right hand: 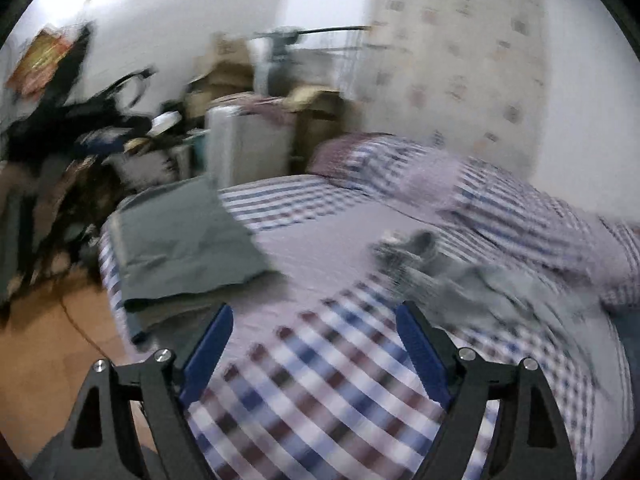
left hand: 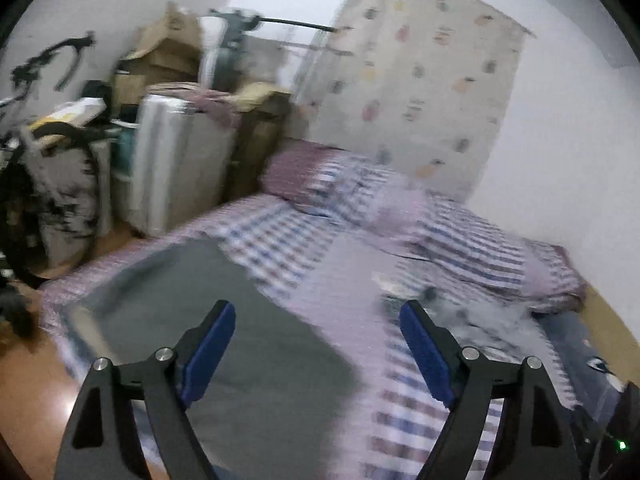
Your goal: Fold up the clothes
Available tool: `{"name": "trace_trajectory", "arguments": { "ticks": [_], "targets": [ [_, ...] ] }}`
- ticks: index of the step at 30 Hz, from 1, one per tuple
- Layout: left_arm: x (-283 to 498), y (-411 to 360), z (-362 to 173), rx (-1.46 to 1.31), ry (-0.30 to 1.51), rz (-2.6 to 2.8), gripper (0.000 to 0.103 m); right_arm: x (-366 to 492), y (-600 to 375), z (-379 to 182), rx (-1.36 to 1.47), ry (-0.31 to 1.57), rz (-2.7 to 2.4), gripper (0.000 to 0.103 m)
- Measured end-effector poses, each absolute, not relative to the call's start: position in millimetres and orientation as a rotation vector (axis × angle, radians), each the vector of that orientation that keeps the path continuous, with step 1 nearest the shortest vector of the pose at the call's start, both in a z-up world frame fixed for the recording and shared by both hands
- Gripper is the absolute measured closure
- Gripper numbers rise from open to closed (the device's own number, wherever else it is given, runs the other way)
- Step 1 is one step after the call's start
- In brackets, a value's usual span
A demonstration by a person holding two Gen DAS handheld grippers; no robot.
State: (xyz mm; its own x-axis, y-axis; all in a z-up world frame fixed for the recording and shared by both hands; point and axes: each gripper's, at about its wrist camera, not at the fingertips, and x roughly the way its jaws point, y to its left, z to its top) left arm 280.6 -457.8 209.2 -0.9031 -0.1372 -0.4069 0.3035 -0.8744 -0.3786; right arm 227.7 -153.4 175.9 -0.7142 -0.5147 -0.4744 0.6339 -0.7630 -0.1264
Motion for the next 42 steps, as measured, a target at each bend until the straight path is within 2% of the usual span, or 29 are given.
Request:
{"name": "trace_trajectory", "arguments": {
  "ticks": [10,20,26,29,37,42],
  "targets": [
    [220,-236,230,0.766,0.519,-3.092,0.016,208,17,211,0.617,0.133,-2.708,0.007],
    [131,-70,190,0.949,0.352,-3.208,0.016,143,153,187,0.763,-0.043,-2.913,0.001],
    [67,-26,138,1.015,0.267,-3.15,0.016,75,210,145,0.894,-0.243,-2.935,0.001],
    [36,-14,109,1.054,0.209,-3.093,0.016,37,219,118,0.974,-0.283,-2.93,0.001],
    [-17,-11,35,1.199,0.149,-2.974,0.016,-36,208,29,1.288,-0.249,-2.832,0.001],
    [-36,-15,10,1.357,0.188,-2.883,0.015,-52,196,-8,1.428,-0.129,-2.783,0.001]
  ]
}}
